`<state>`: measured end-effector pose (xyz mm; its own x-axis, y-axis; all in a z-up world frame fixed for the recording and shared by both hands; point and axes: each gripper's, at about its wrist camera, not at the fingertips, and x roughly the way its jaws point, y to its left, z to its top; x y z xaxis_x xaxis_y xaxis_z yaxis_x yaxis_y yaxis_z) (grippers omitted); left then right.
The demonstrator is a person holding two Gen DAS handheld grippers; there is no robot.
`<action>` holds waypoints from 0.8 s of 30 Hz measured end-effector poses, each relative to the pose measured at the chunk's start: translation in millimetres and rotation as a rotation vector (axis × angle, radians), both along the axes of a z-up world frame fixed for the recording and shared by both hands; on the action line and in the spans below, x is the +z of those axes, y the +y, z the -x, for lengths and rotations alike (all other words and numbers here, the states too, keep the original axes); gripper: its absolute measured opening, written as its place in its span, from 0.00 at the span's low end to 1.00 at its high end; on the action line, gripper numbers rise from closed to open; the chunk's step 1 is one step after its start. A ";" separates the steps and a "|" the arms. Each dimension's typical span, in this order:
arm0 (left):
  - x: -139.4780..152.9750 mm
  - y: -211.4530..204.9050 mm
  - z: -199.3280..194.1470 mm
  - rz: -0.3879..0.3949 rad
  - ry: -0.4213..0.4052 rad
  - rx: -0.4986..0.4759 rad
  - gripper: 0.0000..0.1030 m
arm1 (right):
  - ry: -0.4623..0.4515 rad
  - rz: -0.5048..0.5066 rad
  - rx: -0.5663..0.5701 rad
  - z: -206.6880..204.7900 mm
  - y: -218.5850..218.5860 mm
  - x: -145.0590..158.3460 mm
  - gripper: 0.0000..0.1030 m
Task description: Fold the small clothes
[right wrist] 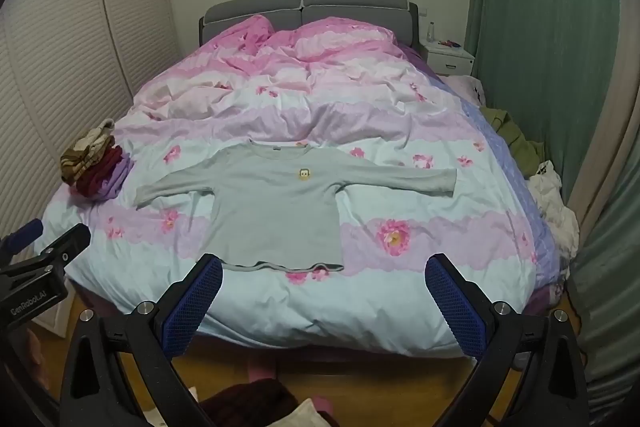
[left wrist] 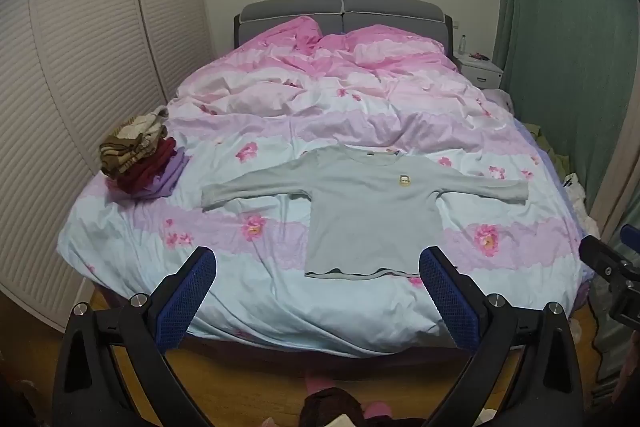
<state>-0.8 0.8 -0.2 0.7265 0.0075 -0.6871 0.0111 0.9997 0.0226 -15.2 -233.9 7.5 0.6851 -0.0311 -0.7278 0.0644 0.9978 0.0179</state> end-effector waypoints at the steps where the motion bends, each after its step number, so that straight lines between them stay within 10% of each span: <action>1: 0.2 1.0 0.8 0.003 -0.003 -0.006 1.00 | -0.009 -0.003 0.002 0.6 -0.4 0.3 0.99; 24: 26.4 -2.6 15.1 -0.022 -0.085 -0.030 1.00 | -0.014 -0.010 0.005 2.6 -3.2 5.6 0.99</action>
